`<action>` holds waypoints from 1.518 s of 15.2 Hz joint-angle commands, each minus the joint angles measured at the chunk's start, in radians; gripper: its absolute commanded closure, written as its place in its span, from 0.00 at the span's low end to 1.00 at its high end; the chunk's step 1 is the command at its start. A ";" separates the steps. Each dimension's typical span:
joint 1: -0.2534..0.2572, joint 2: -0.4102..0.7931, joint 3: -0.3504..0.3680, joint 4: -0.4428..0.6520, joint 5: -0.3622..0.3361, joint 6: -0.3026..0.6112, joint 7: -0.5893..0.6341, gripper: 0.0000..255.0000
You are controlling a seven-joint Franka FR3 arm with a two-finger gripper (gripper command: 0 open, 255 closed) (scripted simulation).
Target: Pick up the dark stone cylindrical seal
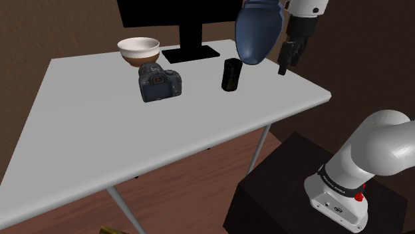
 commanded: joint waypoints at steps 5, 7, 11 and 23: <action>0.032 0.149 0.096 0.155 0.048 0.027 0.099 0.00; 0.040 0.202 0.125 0.213 0.055 0.033 0.132 0.00; 0.053 0.311 0.185 0.341 0.057 0.036 0.198 0.00; 0.068 0.382 0.232 0.330 0.052 0.134 0.249 0.00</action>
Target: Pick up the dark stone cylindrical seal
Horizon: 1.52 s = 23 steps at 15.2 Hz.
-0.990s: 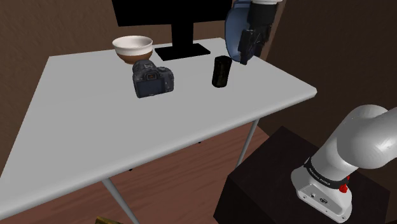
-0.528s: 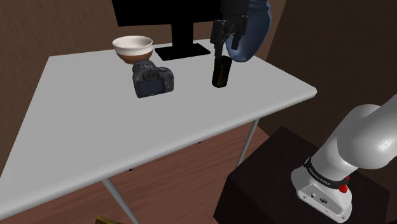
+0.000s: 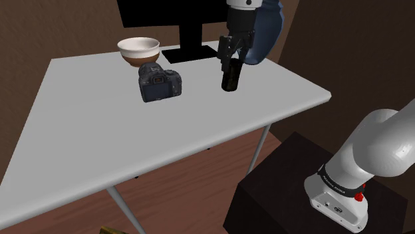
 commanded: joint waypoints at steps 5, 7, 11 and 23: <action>0.001 0.001 0.001 -0.006 0.000 0.008 0.002 1.00; 0.000 0.002 0.001 -0.005 0.000 0.008 0.002 1.00; 0.000 0.001 0.001 -0.007 0.000 0.008 0.001 1.00; -0.005 0.040 0.000 0.195 -0.011 -0.155 0.006 1.00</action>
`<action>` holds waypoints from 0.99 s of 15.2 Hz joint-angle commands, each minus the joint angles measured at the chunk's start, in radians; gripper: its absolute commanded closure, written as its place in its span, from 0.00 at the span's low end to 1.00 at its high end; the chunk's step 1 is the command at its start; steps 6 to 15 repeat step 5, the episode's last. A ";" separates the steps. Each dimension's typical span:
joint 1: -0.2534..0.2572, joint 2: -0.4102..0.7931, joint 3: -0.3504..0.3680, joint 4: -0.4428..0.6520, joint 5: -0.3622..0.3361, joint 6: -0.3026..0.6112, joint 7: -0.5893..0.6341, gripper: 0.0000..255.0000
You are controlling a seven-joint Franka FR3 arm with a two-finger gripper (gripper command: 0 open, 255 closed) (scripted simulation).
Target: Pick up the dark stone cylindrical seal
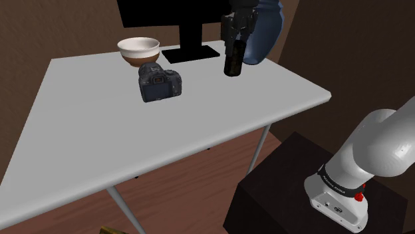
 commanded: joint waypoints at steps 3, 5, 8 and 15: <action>-0.002 0.019 0.000 0.075 -0.005 -0.057 0.002 1.00; -0.002 0.020 0.000 0.077 -0.005 -0.059 0.002 1.00; -0.002 0.020 0.000 0.077 -0.005 -0.059 0.002 1.00; -0.002 0.020 0.000 0.077 -0.005 -0.059 0.002 1.00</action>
